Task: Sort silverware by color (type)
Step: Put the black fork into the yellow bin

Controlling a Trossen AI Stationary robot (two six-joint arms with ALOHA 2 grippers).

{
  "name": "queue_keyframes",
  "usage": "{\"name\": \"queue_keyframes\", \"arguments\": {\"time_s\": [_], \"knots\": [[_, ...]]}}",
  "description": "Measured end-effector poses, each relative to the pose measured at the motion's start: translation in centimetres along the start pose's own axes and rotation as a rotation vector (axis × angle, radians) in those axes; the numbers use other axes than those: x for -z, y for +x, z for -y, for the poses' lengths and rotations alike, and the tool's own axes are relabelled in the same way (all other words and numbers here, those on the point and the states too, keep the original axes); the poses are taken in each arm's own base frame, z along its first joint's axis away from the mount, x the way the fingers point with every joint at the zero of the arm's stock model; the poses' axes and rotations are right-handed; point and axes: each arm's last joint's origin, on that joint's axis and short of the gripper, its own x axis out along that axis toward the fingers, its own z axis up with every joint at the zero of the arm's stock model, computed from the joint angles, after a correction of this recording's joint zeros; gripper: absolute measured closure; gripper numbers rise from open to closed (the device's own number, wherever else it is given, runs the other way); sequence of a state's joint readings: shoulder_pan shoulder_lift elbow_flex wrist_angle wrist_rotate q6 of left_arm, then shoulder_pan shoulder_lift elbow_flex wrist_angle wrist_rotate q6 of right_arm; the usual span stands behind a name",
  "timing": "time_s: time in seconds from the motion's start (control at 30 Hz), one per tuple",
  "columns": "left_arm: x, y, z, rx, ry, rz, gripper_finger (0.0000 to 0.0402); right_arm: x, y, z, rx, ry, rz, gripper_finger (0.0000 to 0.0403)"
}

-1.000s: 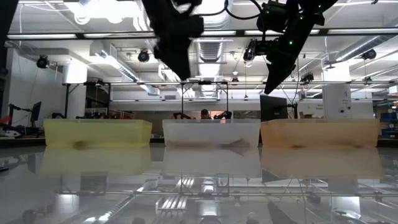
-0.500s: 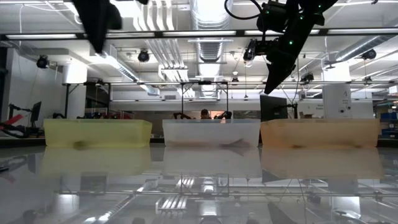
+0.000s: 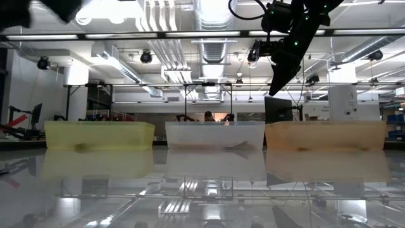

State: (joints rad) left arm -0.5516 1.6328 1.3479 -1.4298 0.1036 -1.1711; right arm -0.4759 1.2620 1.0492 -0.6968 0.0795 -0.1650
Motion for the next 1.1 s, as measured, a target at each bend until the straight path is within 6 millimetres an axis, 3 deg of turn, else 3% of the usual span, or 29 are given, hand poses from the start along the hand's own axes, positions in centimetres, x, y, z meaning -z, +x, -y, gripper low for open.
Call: {"name": "queue_keyframes", "arguments": {"time_s": [0.4,0.57,0.87,1.1], "knots": [[3.3,7.0,-2.7,0.141,-0.602,-0.059,0.0257,0.0,0.0,0.0,0.0,0.0,0.0,0.0282],[3.8,7.8,-2.8,0.174,-0.775,-0.074,0.0258,0.0,0.0,0.0,0.0,0.0,0.0,0.0282],[4.4,8.1,-0.9,0.199,-1.009,-0.056,0.0258,0.0,0.0,0.0,0.0,0.0,0.001,0.0282],[4.3,9.6,0.5,0.103,-1.043,-0.1,0.0258,0.0,0.0,0.0,0.0,0.0,0.0,0.0282]]}}
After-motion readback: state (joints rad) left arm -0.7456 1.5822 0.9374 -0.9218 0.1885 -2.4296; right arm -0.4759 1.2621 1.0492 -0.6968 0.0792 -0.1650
